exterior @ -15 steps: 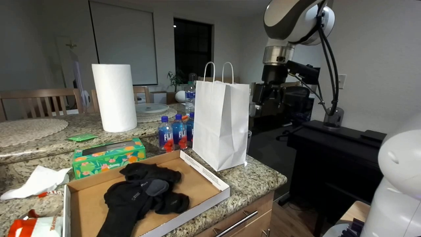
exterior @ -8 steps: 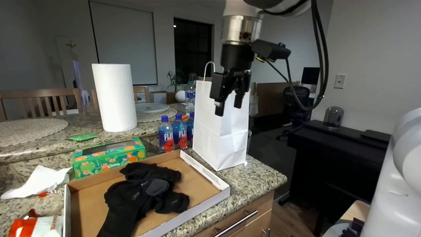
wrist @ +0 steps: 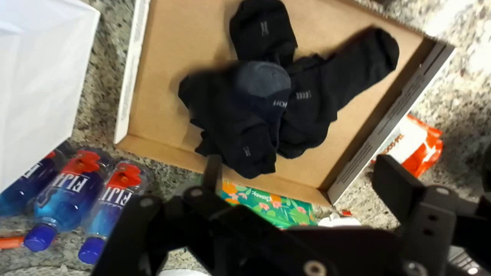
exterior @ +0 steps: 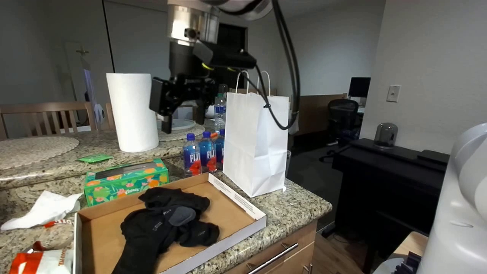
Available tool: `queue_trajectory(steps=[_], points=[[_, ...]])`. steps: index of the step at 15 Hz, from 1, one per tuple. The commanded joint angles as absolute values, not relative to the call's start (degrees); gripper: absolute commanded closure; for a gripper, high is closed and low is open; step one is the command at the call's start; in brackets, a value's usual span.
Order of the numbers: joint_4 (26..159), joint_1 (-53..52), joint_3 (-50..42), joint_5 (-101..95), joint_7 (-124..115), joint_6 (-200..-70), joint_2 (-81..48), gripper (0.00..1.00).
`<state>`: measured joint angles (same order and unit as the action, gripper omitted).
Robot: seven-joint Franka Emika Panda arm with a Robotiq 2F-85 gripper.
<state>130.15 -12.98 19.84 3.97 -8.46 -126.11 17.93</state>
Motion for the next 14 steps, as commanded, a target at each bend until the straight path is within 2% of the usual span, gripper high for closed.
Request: queue_trajectory(steps=[1, 9, 14], points=[[123.22, -12.48, 19.31, 2.07, -10.3, -132.88, 5.55, 0.0], [119.09, -16.15, 15.68, -10.9, -17.91, -143.01, -10.88, 0.0], [119.06, -22.39, 9.08, -22.84, -32.61, -149.93, -17.2, 0.0]])
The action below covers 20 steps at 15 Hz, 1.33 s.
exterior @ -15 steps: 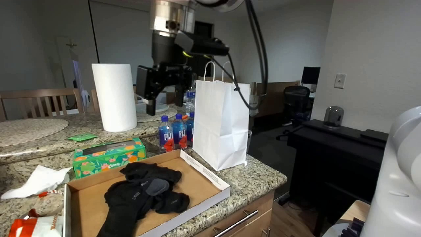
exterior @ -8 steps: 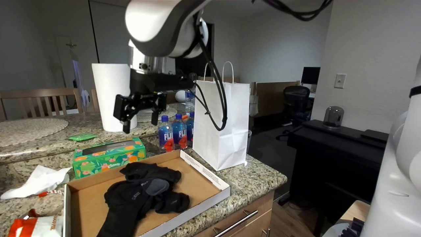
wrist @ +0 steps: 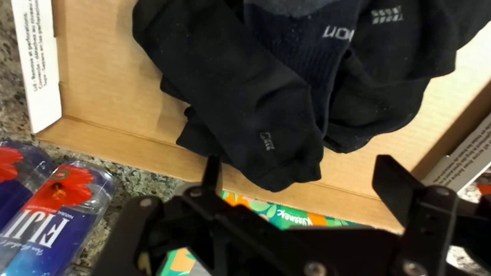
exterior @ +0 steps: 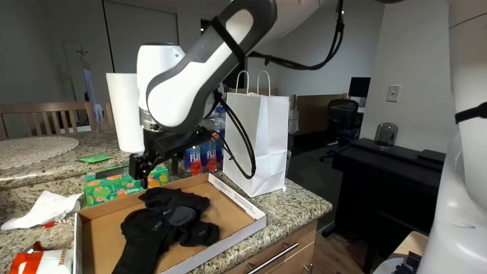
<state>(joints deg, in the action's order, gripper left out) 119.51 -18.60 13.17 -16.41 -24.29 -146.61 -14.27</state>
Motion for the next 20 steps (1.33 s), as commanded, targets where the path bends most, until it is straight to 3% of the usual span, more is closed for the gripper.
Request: queue_trajectory(steps=[1, 5, 6, 8, 16, 20], points=[[118.62, -23.67, 7.76, -24.51, -34.81, -150.17, -18.3, 0.0], [116.45, -27.43, 3.96, -28.37, -40.92, -149.46, -22.51, 0.0], [115.93, -27.85, 3.59, -28.08, -41.05, -149.24, -23.29, 0.25], [115.38, -28.4, 3.13, -27.03, -40.97, -149.35, -24.13, 0.33], [117.58, -29.0, 2.95, -26.32, -40.48, -149.14, -21.97, 0.87], [119.71, -29.33, 3.16, -26.71, -40.63, -148.75, -19.57, 0.96]])
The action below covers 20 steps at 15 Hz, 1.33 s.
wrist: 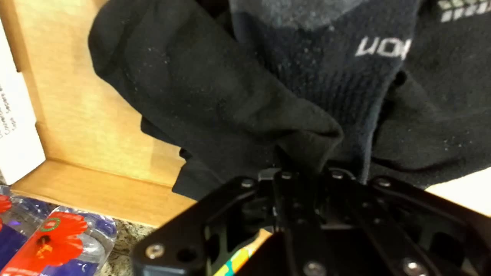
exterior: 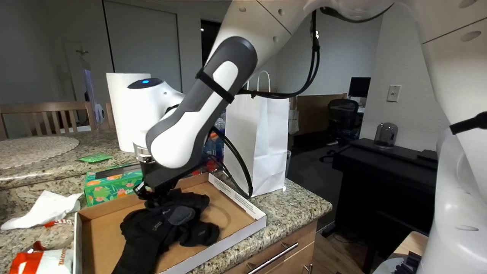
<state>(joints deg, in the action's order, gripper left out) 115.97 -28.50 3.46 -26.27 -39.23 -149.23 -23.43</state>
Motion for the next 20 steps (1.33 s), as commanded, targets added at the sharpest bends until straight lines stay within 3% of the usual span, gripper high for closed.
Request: queue_trajectory(steps=[1, 6, 20], points=[[120.46, -29.63, 3.03, -27.08, -41.31, -148.61, -18.64, 0.96], [123.74, -29.78, 4.78, -26.49, -42.36, -146.04, -14.12, 0.9], [119.9, -23.72, 15.36, -18.08, -27.77, -122.21, -0.44, 0.92]])
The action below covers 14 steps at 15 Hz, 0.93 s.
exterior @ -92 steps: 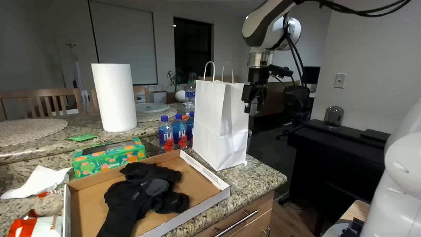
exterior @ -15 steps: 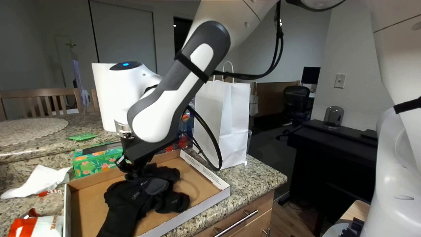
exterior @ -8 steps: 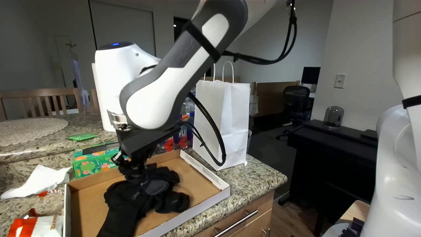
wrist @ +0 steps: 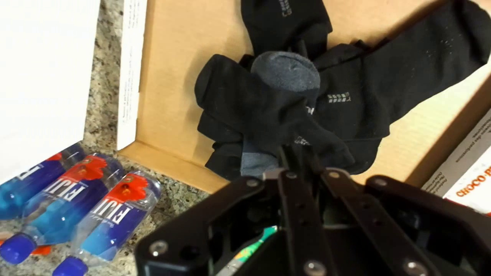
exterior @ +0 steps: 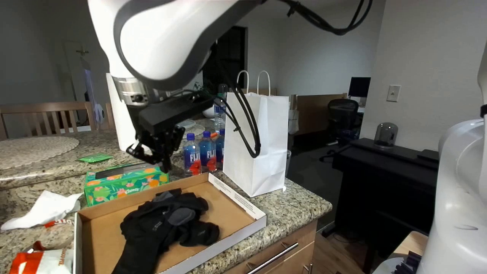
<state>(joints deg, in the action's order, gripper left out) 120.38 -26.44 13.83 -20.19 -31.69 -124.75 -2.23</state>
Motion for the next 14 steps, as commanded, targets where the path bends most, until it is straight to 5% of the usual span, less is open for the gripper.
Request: queue_trajectory(steps=[1, 3, 14], points=[[119.81, -22.98, 15.38, -17.29, -27.36, -123.51, -1.26, 0.66], [120.57, -21.74, 15.25, -15.53, -26.52, -127.57, -2.96, 0.64], [119.94, -20.82, 13.6, -11.88, -24.02, -139.51, -16.89, 0.01]])
